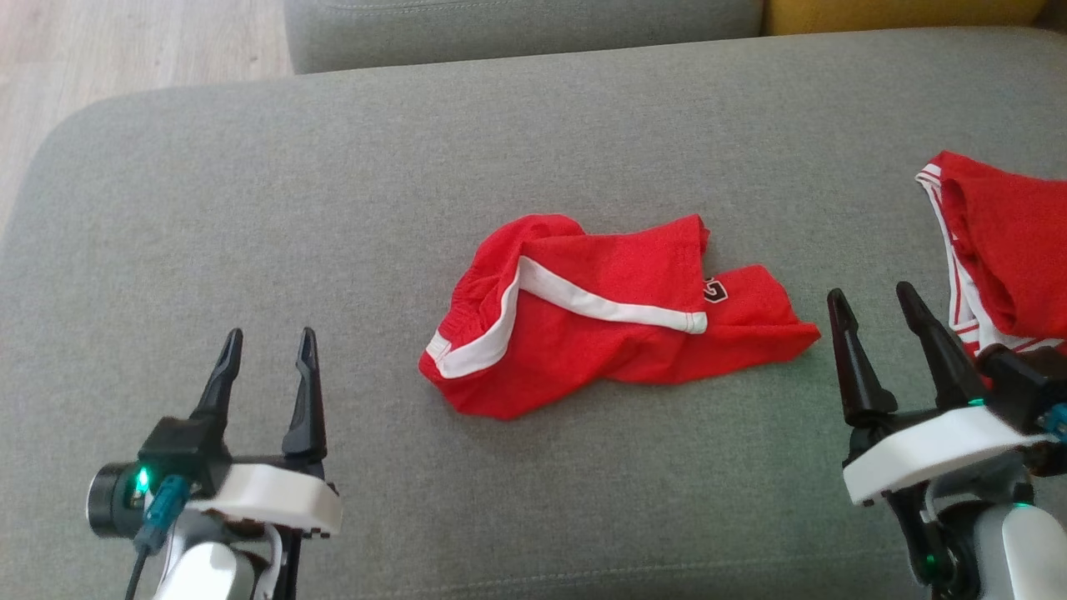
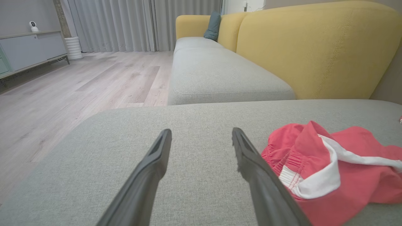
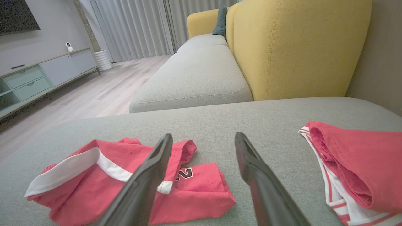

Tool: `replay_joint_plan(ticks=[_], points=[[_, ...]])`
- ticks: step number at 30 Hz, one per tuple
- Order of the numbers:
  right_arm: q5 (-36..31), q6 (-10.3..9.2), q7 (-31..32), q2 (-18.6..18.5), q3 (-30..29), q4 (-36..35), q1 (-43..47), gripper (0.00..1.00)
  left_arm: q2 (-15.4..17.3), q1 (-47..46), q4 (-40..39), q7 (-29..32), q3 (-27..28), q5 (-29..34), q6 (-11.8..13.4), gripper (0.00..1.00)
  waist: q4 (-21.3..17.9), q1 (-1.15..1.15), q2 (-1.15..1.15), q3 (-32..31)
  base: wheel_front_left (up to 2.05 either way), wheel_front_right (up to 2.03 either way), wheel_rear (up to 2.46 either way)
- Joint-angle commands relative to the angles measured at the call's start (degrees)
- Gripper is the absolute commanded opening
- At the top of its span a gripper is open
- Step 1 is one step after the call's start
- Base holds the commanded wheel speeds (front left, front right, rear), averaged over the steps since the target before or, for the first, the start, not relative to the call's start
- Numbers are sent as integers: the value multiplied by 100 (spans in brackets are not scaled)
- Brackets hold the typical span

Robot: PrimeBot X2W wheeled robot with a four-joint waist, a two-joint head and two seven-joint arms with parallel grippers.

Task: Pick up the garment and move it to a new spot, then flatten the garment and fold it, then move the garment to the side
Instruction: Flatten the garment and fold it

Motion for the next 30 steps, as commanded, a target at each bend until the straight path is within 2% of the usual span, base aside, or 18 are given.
replay_joint_plan(ticks=[1,14,17,23,25,30], points=[[-46,-5,7,-70,153,-247,-115,100,107,-182,-152,-70,224,23,-10,100,3,0,0,1,0,0,0],[-24,-5,20,-63,144,-267,-144,100,68,-299,-93,-45,69,124,-143,100,29,0,0,56,0,0,0],[-27,-5,26,-55,131,-282,-154,100,18,-449,-127,137,-202,160,-331,100,45,0,0,109,0,0,0],[-9,-5,26,-37,197,-263,-215,100,-228,-796,29,769,-910,105,-875,100,17,0,0,224,0,0,0],[3,-5,20,-30,228,-250,-241,100,-300,-890,149,971,-1061,79,-978,100,-17,0,0,267,0,0,0],[38,-5,7,-17,241,-214,-278,100,-341,-1042,391,1219,-1133,19,-1044,100,-91,0,0,337,0,0,0]])
